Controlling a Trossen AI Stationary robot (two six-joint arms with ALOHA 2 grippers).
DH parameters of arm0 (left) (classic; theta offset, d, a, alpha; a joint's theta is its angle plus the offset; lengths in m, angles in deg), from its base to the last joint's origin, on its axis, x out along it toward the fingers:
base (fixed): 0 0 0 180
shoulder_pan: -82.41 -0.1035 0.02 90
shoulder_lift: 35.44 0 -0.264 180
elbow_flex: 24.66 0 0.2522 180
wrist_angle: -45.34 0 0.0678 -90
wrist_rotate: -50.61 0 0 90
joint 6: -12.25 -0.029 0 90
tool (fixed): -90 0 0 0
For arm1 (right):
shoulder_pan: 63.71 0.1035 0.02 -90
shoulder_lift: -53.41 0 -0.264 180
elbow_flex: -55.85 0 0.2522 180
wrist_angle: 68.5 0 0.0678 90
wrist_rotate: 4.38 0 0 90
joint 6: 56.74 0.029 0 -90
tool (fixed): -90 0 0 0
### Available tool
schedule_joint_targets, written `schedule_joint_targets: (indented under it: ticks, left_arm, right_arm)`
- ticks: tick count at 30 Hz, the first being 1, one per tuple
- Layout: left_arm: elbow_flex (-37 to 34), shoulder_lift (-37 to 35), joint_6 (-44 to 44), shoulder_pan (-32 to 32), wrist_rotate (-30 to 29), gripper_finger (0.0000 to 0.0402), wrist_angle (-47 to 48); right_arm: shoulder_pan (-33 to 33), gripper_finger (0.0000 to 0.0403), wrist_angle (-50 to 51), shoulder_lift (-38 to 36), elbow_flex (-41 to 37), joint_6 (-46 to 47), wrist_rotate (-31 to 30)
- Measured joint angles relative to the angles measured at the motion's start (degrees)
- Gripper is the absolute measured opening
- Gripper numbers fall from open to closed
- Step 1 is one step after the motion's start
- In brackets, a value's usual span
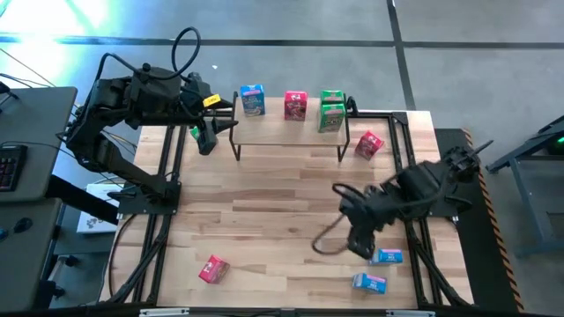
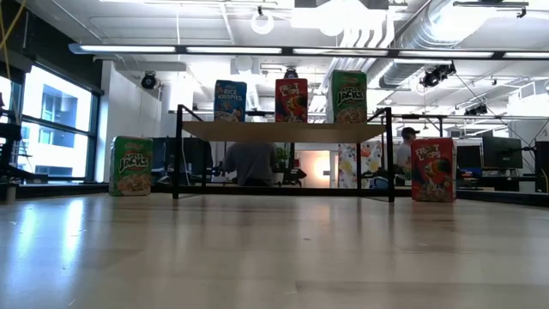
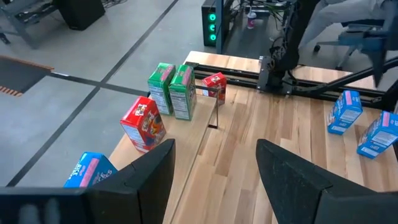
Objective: Stack cereal on shelf
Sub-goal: Put the bottom blue cereal box on the shelf aligned with the other blue cereal box
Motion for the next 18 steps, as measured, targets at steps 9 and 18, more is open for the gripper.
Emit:
schedule_joint_targets:
  ticks: [9, 18]
  left_arm:
    - [0.0, 0.0, 1.6, 0.0, 0.0, 0.0216, 0.0]
    - [0.0, 0.0, 2.6, 0.0, 0.0, 0.0216, 0.0]
  right_arm:
    - [9.8, 0.0216, 0.0, 0.8, 0.0, 8.7, -2.9]
    - [17.5, 0.0216, 0.0, 3.9, 0.0, 6.0, -3.7]
